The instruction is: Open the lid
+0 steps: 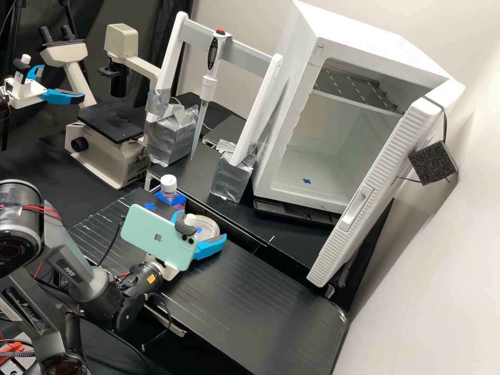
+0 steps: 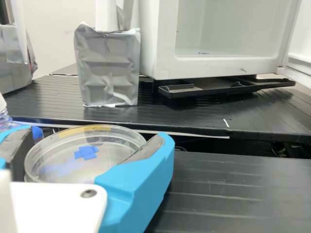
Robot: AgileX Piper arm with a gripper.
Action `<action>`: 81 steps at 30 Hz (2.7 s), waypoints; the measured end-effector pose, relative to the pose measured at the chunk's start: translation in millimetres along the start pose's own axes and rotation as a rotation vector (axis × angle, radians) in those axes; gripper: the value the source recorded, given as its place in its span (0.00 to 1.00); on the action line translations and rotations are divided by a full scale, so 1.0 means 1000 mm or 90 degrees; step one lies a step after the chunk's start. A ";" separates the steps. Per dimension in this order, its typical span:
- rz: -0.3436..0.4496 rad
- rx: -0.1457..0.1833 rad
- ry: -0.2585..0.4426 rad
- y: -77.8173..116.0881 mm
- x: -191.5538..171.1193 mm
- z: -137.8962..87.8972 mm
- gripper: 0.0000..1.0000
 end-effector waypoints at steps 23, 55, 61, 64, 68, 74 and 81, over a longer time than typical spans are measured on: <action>0.028 0.006 -0.001 0.007 -0.005 -0.002 0.00; 0.176 0.096 -0.120 0.054 0.002 0.043 0.00; 0.168 0.083 -0.143 0.053 0.011 0.055 0.00; 0.175 0.078 -0.144 0.055 0.013 0.059 0.00; 0.179 0.084 -0.146 0.055 0.014 0.062 1.00; 0.177 0.070 -0.143 0.054 0.016 0.061 1.00; 0.174 0.070 -0.140 0.053 0.017 0.060 1.00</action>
